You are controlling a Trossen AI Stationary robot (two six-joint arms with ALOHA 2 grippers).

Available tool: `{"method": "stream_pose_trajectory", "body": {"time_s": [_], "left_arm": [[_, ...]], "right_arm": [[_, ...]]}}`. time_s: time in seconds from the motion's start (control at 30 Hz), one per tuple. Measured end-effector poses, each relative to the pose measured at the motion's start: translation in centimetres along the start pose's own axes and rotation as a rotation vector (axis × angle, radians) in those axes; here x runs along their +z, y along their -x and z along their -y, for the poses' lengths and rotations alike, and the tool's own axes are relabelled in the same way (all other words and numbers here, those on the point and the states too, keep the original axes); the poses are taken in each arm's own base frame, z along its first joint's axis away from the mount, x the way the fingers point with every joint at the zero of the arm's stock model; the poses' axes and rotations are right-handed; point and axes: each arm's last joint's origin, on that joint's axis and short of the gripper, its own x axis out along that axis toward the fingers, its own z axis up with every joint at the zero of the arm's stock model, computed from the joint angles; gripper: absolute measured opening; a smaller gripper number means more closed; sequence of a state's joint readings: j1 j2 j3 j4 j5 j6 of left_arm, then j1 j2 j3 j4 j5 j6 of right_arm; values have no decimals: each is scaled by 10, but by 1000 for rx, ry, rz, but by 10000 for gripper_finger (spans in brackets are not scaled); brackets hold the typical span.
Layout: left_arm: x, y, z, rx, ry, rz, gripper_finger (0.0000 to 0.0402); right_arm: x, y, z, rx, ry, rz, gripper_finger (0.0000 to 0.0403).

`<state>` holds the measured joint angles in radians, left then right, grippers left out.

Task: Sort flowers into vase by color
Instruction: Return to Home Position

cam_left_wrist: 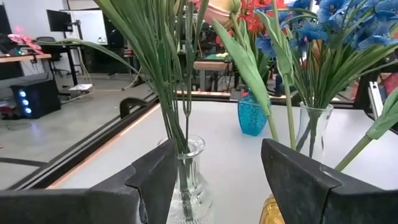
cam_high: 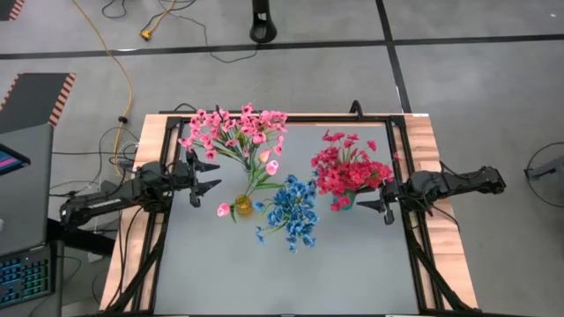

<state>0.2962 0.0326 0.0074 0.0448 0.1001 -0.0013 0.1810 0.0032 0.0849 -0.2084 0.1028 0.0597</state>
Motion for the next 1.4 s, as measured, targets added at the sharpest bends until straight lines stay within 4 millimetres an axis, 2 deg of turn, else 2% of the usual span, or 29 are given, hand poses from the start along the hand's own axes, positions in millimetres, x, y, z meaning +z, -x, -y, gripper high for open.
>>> {"method": "stream_pose_trajectory", "body": {"time_s": [0.37,0.57,0.87,1.1,1.4], "left_arm": [[0,0,0,7,10,0,221],[0,0,0,10,27,-1,221],[0,0,-1,18,26,-1,221],[-2,0,-4,126,61,-14,221],[-2,0,-3,115,63,-14,221]], "right_arm": [[1,-1,0,11,51,21,195],[-3,-6,-2,56,108,147,195],[-3,-7,-2,58,105,143,195],[-4,-7,-2,55,102,141,195],[-4,-7,-2,52,102,140,195]]}}
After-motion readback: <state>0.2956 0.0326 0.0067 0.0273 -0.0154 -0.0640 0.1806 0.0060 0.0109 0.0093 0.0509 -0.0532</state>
